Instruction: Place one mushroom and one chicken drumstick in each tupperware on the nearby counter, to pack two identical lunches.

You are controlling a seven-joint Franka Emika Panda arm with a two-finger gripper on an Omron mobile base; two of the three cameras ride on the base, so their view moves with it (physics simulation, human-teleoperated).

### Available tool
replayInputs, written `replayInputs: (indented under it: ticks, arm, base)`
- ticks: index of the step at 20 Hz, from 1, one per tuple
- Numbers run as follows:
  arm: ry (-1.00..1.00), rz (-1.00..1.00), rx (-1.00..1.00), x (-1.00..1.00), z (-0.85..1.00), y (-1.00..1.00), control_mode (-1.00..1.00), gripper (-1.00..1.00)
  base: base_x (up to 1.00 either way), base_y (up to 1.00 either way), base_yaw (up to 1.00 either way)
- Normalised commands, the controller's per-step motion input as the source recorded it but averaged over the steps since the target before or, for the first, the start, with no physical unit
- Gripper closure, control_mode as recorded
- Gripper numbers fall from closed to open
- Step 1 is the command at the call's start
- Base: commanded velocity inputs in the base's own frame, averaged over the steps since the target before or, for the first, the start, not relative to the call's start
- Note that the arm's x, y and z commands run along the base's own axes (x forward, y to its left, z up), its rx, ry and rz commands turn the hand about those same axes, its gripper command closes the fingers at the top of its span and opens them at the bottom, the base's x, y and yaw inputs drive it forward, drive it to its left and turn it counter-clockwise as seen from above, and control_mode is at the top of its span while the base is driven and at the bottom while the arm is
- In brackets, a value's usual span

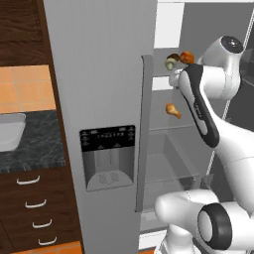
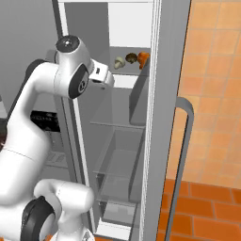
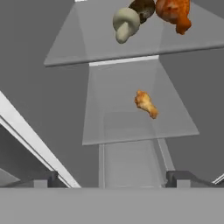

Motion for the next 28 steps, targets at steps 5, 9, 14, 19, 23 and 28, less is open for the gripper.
replayInputs:
  ticks: [5,9,14,19,23,28]
  arm:
    - [-0.16,-0.17,0.0,0.43,0.65,-0.36,-1.0,-1.0]
    - [0.04,-0.09,0.08,0.87,0.05,-0.42,-1.0,-1.0]
    - [-0.02,0.0,0.03,0.69,0.0,0.0,-1.0,-1.0]
    - [0.02,0.01,0.02,0.62,0.0,0.02,-1.0,-1.0]
    - [0.03,0.02,0.03,0.64,-0.02,0.05,-1.0,-1.0]
    - [0.01,0.02,0.0,0.67,-0.06,0.0,-1.0,-1.0]
  base:
    - [0.0,0.0,0.0]
    - [0.0,0.0,0.0]
    - [0.0,0.0,0.0]
    - [0.0,0.0,0.0]
    - [0.0,0.0,0.0]
    - [0.0,0.0,0.0]
